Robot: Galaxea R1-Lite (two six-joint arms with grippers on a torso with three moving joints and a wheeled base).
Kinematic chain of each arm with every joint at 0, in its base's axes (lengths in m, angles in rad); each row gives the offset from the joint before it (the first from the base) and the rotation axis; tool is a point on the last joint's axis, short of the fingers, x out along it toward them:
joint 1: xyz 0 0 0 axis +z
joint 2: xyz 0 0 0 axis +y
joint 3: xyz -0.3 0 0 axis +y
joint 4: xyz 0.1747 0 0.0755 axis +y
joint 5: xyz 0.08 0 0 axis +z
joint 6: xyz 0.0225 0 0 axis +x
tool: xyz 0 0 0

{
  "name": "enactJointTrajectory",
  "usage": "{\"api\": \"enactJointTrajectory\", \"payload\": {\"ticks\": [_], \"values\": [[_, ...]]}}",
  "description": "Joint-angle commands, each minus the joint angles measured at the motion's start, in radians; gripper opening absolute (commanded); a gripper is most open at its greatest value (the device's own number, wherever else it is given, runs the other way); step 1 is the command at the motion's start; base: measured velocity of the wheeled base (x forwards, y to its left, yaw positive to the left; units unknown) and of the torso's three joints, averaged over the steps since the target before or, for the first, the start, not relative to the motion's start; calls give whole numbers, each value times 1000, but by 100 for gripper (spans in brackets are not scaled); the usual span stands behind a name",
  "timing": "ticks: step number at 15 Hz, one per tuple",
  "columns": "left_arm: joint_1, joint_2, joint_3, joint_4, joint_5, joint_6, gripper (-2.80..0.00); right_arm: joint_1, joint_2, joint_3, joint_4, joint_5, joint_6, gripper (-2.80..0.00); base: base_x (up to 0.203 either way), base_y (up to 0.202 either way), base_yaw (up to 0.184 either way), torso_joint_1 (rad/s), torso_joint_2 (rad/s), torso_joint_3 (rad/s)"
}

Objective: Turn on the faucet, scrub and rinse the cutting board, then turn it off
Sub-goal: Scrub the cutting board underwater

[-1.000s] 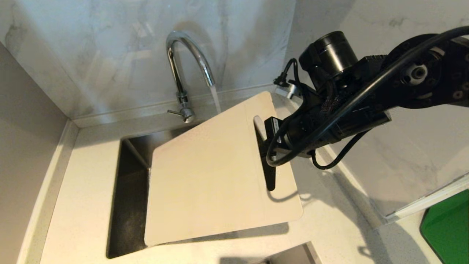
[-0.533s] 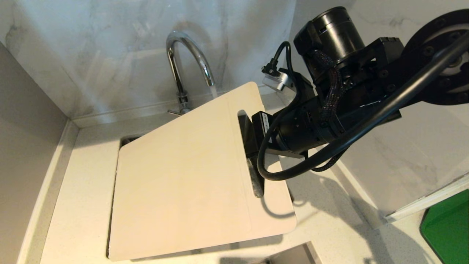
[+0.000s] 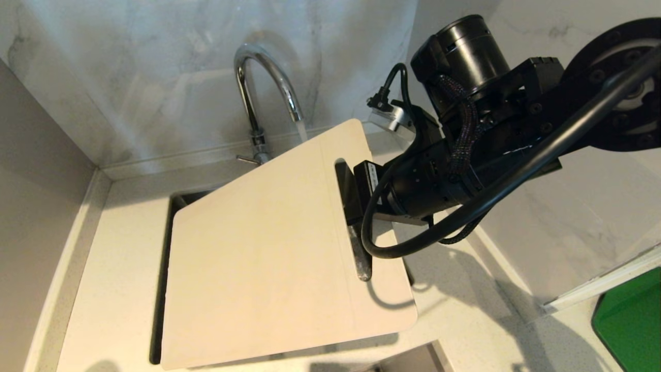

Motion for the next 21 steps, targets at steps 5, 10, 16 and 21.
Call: {"api": "enactJointTrajectory", "payload": {"ticks": [5, 10, 16, 21], "values": [[-21, 491, -443, 104, -94, -17, -280, 0, 4, 2, 3, 2, 1, -280, 0, 0, 0, 0, 0, 0], [-371, 754, -698, 305, -61, -223, -280, 0, 14, -2, 1, 2, 1, -280, 0, 0, 0, 0, 0, 0], [-572, 1048, -793, 231, 55, -345, -280, 0, 13, -22, 1, 2, -2, -280, 0, 0, 0, 0, 0, 0], [-581, 1153, -795, 130, 58, -347, -280, 0, 0, -15, 4, 1, -2, -280, 0, 0, 0, 0, 0, 0]]}}
